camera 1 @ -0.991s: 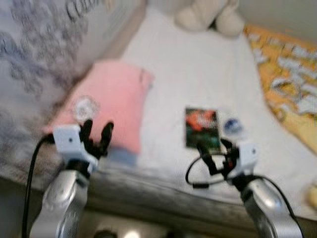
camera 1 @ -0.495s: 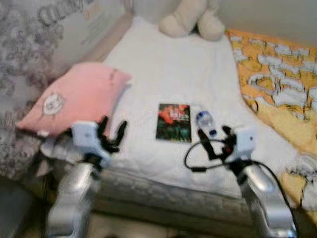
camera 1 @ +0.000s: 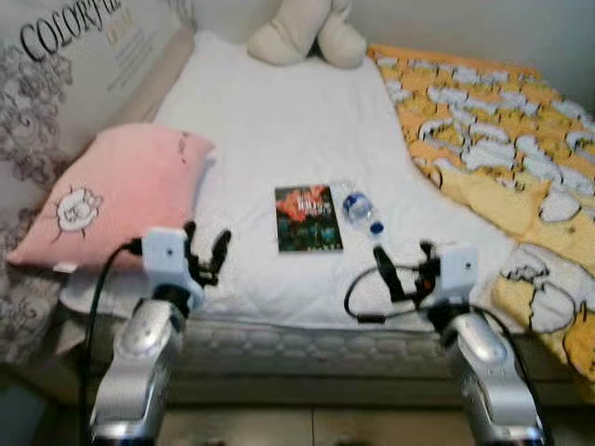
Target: Clean up the room
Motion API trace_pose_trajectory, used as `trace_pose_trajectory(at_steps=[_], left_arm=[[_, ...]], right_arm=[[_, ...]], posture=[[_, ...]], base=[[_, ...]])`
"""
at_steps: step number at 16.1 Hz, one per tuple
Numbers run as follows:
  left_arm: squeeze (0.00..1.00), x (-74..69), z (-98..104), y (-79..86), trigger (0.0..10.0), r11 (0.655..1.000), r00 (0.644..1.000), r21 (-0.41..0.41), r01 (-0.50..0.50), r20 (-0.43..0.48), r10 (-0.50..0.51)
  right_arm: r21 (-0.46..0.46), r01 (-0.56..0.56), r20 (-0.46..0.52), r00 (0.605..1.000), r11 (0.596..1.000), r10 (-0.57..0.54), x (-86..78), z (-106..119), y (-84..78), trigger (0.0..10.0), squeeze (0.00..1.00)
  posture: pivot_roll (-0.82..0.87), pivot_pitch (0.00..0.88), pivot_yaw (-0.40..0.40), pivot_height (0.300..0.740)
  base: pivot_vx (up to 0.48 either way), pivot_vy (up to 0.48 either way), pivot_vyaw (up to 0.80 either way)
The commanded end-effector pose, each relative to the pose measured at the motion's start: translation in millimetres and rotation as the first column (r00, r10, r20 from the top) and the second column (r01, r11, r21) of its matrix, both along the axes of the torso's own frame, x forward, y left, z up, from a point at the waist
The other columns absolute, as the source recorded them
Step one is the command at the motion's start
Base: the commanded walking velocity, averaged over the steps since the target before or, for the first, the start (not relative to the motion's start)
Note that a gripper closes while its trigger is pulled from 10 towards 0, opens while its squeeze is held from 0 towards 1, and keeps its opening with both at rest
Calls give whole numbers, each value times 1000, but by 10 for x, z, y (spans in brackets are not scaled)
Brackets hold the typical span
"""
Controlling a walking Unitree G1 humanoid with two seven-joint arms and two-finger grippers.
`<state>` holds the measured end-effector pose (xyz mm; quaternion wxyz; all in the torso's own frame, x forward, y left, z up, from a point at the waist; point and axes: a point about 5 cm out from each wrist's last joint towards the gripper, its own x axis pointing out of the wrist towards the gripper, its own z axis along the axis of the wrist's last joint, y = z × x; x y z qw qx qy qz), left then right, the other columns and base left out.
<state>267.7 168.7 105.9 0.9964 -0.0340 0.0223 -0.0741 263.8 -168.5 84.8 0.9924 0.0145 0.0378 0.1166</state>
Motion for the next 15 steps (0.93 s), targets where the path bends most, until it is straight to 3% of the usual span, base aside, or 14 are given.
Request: trace_pose_trajectory(at_steps=[1,7,10,11,12,13,15], left_arm=[[0,16,-30,-67,10000,1000,1000,2,8,-5,-8],[0,53,-63,-154,10000,999,1000,-34,26,-14,-26],[0,77,-60,-127,10000,1000,1000,-11,6,2,-6],[882,107,-84,-163,10000,995,1000,100,-1,-8,1],[1000,105,-65,-189,10000,996,1000,85,14,6,-15],[1000,120,-90,-190,10000,1000,1000,29,10,-26,-9],[1000,124,-128,-152,10000,1000,999,7,-3,-49,3]], right_arm=[[-27,25,-1,1000,999,-25,8,-23,-71,10000,216],[-28,35,8,999,999,-35,16,-47,-61,10000,212],[-30,34,13,999,999,-33,15,-43,-54,10000,212],[-29,32,15,999,999,-31,11,-40,-57,10000,212],[-29,32,15,999,999,-31,10,-40,-58,10000,212],[-29,30,15,999,999,-30,5,-40,-59,10000,208],[-31,28,16,999,999,-28,-11,-41,-59,10000,212]], posture=[[-62,21,-61,740],[-69,21,-51,740],[-74,23,-51,740],[-74,25,-52,740],[-74,26,-52,740],[-76,29,-52,740],[-78,32,-51,740]], base=[[0,0,0],[0,0,0],[0,-390,0],[0,0,0],[0,0,0],[0,0,0],[0,0,0]])
